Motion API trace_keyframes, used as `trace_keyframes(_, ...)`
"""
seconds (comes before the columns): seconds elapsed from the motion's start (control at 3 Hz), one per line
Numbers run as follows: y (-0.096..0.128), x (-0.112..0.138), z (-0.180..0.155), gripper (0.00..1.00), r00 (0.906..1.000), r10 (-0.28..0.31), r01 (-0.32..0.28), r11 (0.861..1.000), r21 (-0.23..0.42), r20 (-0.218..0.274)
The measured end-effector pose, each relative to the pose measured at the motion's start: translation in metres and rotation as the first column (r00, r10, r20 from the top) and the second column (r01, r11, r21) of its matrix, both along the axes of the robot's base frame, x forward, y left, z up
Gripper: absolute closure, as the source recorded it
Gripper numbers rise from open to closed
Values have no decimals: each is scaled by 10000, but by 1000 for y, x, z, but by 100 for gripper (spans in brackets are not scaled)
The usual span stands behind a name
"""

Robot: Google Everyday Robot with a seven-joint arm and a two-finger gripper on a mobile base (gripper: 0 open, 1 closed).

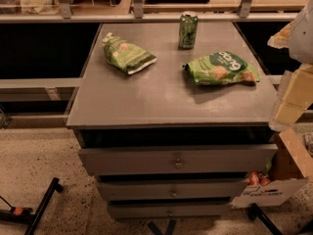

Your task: Pick green jalapeno chip bag

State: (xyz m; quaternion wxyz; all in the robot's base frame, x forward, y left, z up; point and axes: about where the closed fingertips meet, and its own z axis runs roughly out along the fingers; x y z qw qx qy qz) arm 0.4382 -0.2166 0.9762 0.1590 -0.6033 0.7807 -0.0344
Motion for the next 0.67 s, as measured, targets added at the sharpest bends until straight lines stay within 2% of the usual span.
trace_keyframes(0.33,6,6,-1,0,9999,85,-85,9999,57,115)
trace_keyframes(0.67,27,24,-9,0,9985,522,-526,9983,246,158)
